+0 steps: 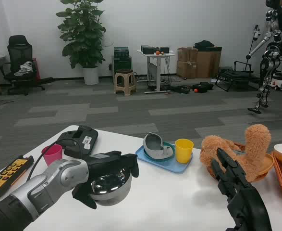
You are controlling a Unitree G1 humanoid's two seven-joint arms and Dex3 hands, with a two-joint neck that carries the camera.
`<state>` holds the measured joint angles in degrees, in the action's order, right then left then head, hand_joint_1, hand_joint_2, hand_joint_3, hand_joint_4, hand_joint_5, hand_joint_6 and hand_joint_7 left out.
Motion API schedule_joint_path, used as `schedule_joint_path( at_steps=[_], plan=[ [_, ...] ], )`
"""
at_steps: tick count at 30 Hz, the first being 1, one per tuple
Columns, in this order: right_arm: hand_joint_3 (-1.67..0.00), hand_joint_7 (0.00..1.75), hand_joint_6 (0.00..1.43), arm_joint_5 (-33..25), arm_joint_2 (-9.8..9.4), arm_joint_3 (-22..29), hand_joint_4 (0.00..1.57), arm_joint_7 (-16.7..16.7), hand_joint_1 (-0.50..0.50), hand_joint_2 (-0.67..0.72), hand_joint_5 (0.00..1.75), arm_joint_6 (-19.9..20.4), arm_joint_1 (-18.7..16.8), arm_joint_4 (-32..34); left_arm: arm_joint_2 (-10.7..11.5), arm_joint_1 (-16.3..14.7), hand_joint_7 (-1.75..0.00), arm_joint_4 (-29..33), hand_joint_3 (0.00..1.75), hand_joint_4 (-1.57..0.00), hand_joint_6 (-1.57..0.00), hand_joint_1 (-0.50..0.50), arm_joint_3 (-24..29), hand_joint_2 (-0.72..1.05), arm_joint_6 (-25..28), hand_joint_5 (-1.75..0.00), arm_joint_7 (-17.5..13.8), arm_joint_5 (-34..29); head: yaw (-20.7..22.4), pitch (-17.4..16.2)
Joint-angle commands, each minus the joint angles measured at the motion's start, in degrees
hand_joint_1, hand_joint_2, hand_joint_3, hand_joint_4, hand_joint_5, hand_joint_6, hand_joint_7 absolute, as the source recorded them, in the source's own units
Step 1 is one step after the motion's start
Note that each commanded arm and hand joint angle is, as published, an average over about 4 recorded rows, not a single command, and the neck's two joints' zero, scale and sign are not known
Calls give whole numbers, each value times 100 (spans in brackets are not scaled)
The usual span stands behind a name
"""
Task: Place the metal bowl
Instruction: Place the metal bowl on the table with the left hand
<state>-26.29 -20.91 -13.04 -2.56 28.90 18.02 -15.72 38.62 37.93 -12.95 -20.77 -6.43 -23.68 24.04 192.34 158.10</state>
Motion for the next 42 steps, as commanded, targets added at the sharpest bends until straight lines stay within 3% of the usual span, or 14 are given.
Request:
schedule_joint_path(
  at_steps=[1, 20, 25, 33, 36, 39, 41, 42],
  plan=[
    [0, 14, 0, -184, -68, -75, 0, 142, -21, 72, 0, 81, 213, -71, 119, -368, -168, 231, 175, -138, -76, -50, 331, 43, 28, -175, -49, -110, 287, -99],
    [0, 14, 0, -179, -18, -84, 0, 151, -20, 72, 0, 90, 210, -84, 110, -370, -168, 192, 175, -137, -76, -50, 319, 43, 63, -175, -9, -13, 169, -118],
    [0, 14, 0, -256, -18, -86, 0, 146, -17, 72, 0, 120, 210, -137, -305, -356, -168, -417, 175, -135, -72, -50, 388, 43, 149, -175, 99, 244, 94, -110],
    [0, 14, 0, -320, -12, -91, 0, 151, -17, 72, 0, 175, 180, -192, -1166, -343, -168, -2184, 175, -131, -60, -50, 886, 34, 15, -175, 1114, 763, -111, -73],
    [0, 14, 0, -346, -9, -86, 0, 151, -17, 72, 0, 178, 136, -203, -1579, -251, -168, -3043, 175, -132, -59, -50, 1348, 34, -25, -175, 1736, 1048, -97, -134],
    [0, 14, 0, -355, -9, -84, 0, 151, -17, 72, 0, 182, 127, -207, -1722, -172, -168, -3320, 175, -137, -62, -50, 1484, 34, -34, -175, 2245, 1499, -74, -196],
    [0, 14, 0, -364, -9, -91, 0, 151, -17, 72, 0, 186, 118, -214, -1896, -47, -168, -3656, 175, -140, -65, -50, 1653, 34, -34, -175, 2858, 2116, -37, -248],
    [0, 14, 0, -366, -9, -95, 0, 151, -17, 72, 0, 186, 116, -216, -1940, 0, -168, -3766, 175, -141, -67, -50, 1695, 34, -34, -175, 2977, 2235, -20, -270]
  ],
)
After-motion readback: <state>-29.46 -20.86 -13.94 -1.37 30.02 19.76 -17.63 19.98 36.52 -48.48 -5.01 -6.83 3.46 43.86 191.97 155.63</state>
